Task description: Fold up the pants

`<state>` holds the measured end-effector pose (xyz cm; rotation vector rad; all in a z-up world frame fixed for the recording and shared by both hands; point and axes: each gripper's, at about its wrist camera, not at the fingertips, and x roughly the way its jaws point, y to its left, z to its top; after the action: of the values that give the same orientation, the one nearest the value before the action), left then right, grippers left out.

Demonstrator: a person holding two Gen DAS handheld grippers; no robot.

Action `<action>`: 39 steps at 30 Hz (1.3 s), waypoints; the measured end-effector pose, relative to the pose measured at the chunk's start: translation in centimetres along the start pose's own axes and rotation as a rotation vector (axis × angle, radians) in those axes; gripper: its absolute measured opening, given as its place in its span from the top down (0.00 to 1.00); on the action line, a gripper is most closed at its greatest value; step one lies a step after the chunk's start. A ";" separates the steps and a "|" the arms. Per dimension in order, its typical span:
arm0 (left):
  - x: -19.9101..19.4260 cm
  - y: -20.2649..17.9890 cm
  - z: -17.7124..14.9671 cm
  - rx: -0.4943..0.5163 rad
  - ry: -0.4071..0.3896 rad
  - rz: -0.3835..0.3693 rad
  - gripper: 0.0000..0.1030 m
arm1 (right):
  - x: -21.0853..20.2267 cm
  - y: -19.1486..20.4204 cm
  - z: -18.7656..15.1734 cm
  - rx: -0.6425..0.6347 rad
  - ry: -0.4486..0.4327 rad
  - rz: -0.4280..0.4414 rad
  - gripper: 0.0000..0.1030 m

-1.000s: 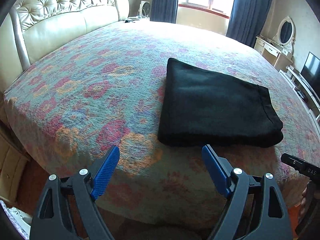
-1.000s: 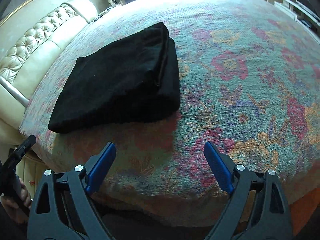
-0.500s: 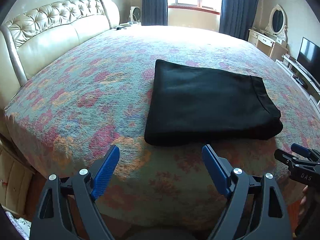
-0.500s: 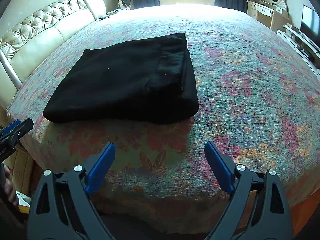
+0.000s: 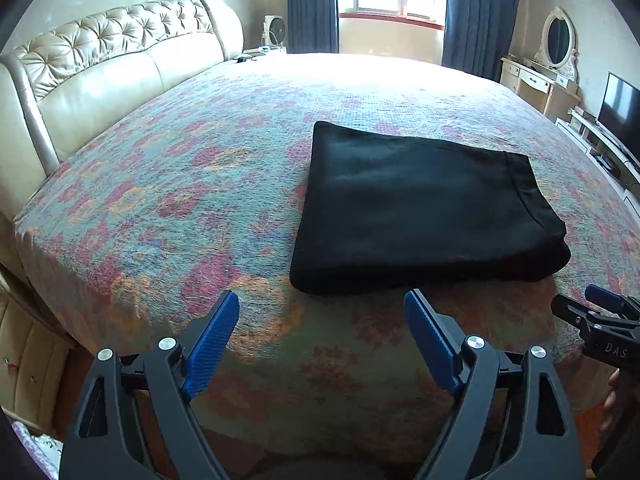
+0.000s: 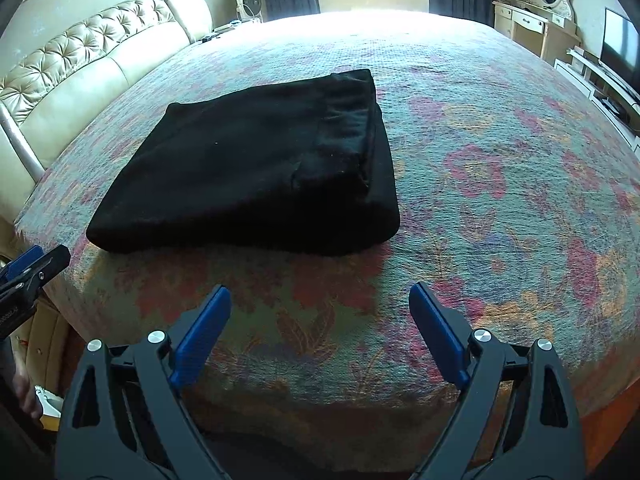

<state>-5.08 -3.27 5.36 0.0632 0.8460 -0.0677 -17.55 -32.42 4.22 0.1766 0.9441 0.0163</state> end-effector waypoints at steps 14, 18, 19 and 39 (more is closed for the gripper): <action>-0.8 -1.5 -0.1 0.065 -0.043 0.015 0.19 | 0.5 0.1 -0.2 0.010 0.017 0.012 0.12; -1.1 -1.7 -0.1 0.070 -0.060 0.017 0.19 | 0.6 0.2 -0.3 0.011 0.021 0.016 0.12; -1.1 -1.6 -0.1 0.073 -0.061 0.018 0.19 | 0.6 0.2 -0.3 0.010 0.022 0.015 0.12; 0.0 -0.6 -0.3 -0.022 0.022 -0.015 0.19 | 1.1 0.3 -0.7 0.028 0.049 0.036 0.12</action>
<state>-5.34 -3.85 5.09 0.0366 0.8689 -0.0721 -17.49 -31.93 2.98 0.2198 0.9906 0.0415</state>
